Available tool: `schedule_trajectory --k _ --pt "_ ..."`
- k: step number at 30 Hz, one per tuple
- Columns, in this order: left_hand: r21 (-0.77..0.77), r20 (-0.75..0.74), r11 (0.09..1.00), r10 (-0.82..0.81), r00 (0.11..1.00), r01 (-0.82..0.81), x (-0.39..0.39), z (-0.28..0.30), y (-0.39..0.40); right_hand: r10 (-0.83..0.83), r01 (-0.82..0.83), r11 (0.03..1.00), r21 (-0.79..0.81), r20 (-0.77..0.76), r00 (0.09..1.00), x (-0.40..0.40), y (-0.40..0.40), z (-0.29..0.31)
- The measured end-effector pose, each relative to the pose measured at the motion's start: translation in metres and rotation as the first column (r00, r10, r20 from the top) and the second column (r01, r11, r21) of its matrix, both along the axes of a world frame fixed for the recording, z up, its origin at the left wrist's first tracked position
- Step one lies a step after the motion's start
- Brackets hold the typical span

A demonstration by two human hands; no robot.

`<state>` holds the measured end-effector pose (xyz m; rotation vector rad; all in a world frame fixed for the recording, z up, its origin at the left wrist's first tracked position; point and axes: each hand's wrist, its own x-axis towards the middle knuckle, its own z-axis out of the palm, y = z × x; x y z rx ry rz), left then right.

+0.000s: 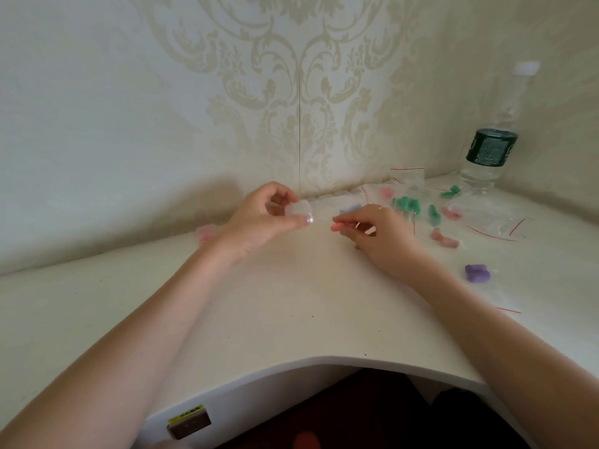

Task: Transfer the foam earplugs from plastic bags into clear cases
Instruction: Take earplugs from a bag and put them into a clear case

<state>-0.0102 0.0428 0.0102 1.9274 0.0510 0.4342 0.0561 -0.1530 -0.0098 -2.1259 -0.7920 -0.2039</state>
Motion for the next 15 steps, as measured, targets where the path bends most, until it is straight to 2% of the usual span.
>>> schedule_trajectory --k 2,5,10,15 --pt "-0.158 0.000 0.987 0.040 0.999 -0.040 -0.001 0.003 0.004 0.101 -0.098 0.991 -0.089 0.025 0.995 -0.004 0.001 0.001" --pt "-0.327 0.005 0.945 -0.023 1.000 0.023 -0.002 0.003 -0.002 0.213 -0.207 0.966 -0.156 0.024 0.977 -0.012 0.003 0.002" --pt "-0.266 -0.032 0.958 -0.124 0.992 0.111 -0.003 -0.003 -0.015 0.209 -0.211 0.965 -0.155 -0.031 0.977 -0.016 0.001 0.005" --pt "-0.174 -0.057 0.980 -0.103 0.993 0.092 -0.004 -0.007 -0.020 0.160 -0.175 0.976 -0.127 -0.120 0.980 -0.016 0.002 0.006"
